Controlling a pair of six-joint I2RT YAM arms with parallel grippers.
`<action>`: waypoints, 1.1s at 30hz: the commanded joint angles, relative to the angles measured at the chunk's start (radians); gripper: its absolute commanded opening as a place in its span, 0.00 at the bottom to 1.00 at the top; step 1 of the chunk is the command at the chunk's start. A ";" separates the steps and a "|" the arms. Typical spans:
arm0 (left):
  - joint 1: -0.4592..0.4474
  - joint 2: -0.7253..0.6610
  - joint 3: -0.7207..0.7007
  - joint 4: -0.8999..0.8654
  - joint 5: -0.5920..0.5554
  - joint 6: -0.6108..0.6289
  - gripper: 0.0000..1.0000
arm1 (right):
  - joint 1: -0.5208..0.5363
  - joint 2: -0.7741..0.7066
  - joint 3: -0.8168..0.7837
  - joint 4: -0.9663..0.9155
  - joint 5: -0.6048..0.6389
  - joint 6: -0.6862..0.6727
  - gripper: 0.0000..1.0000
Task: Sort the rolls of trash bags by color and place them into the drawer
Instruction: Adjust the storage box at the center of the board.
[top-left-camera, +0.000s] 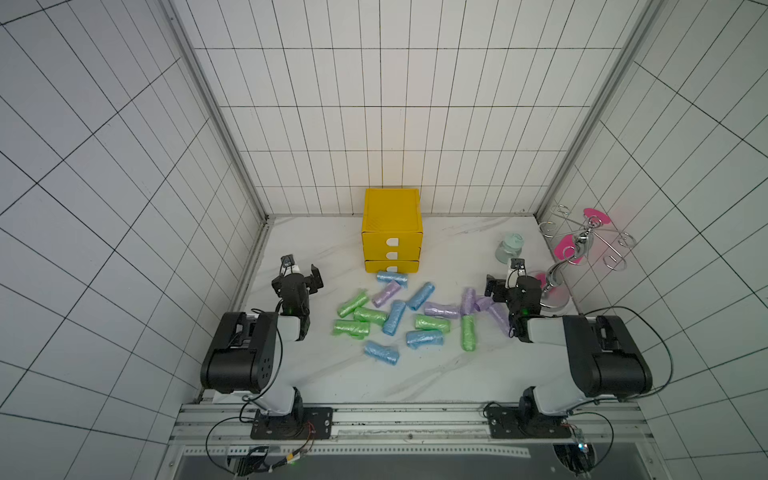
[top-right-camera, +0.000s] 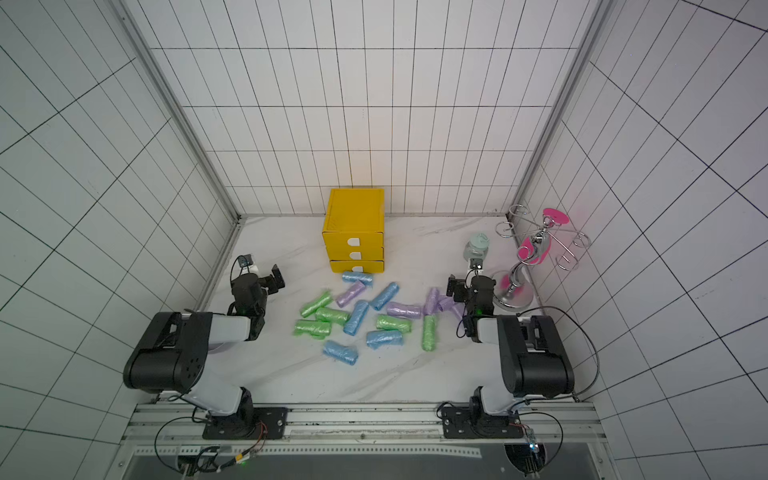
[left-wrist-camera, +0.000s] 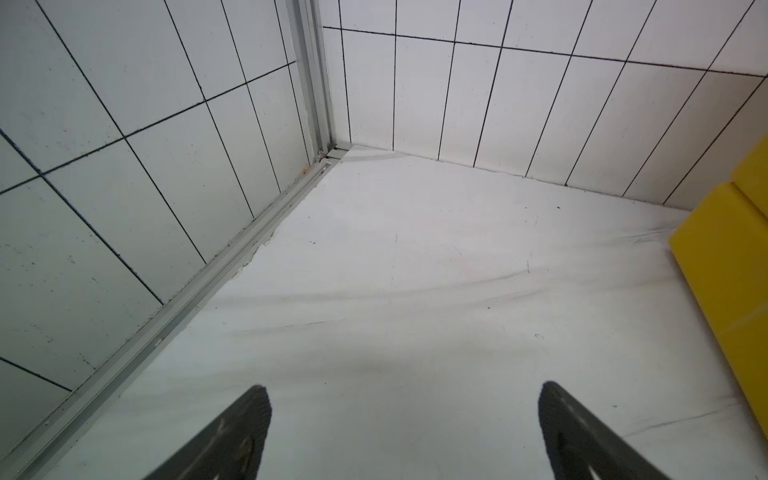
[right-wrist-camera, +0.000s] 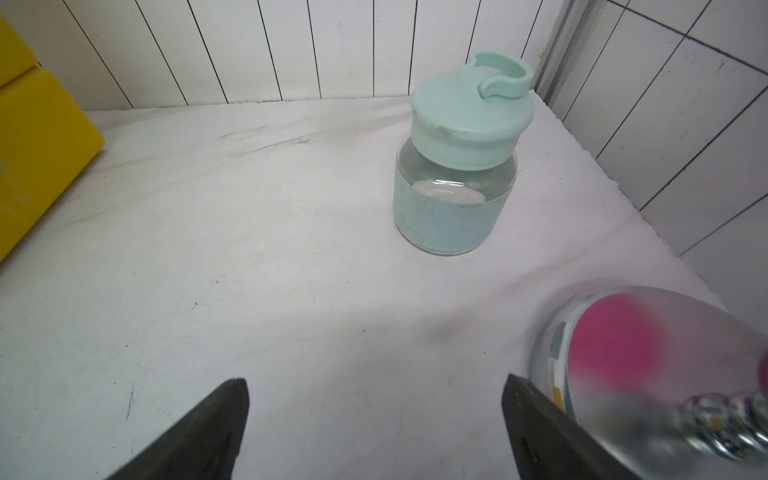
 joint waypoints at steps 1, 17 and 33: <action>0.001 -0.018 -0.001 0.014 0.002 -0.007 0.99 | -0.008 -0.002 0.013 0.004 -0.019 -0.005 0.98; 0.002 -0.018 -0.001 0.014 0.002 -0.006 0.99 | -0.008 -0.002 0.013 0.002 -0.021 -0.004 0.99; -0.001 -0.075 0.019 -0.034 -0.111 -0.034 0.98 | -0.017 -0.083 0.000 -0.028 0.030 0.024 0.99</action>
